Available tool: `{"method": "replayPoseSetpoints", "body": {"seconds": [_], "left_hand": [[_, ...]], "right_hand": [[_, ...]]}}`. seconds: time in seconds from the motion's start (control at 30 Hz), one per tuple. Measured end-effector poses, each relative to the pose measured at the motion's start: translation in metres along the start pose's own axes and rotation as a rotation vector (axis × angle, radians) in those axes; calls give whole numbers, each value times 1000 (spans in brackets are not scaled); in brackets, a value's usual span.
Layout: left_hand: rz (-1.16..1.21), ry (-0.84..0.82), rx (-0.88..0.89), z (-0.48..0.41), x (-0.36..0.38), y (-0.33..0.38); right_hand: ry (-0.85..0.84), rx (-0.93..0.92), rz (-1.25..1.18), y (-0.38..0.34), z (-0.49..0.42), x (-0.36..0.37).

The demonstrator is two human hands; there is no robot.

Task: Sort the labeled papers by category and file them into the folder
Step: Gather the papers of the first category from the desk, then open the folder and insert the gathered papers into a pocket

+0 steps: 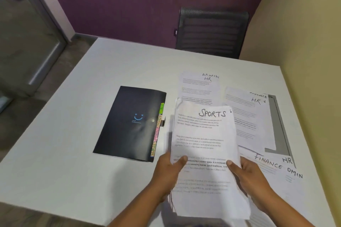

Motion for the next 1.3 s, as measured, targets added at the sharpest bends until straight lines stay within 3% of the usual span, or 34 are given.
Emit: {"method": "replayPoseSetpoints", "body": {"seconds": [0.23,0.37,0.43,0.53,0.67,0.93,1.17,1.3], "left_hand": [[-118,128,-15,-27,-68,6],[-811,259,208,-51,-111,28],[-1103,192,305,-64,-110,31],[-1500,46,311,-82,-108,18],[-1776,-92,344,-92,-110,10],[-1870,-213,199,-80,-110,-4],[-1898,-31,44,-75,-109,10],[-1892,24,50,-75,-106,20]], "right_hand": [[237,147,-144,23,14,12],[310,182,-188,26,24,22],[338,182,-188,27,29,25],[359,188,-197,26,36,25],[378,198,-204,28,44,21],[378,214,-225,22,50,15],[365,200,-198,39,41,17],[357,212,-183,41,38,18]]}}
Point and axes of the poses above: each hand's wrist, its own z-axis away from the middle knuckle, its own x-axis out of the palm, y = z × x, the point moved 10 cm from there along -z, towards the middle knuckle, and after that the axes turned 11 degrees about z, right-handed, at the moved point
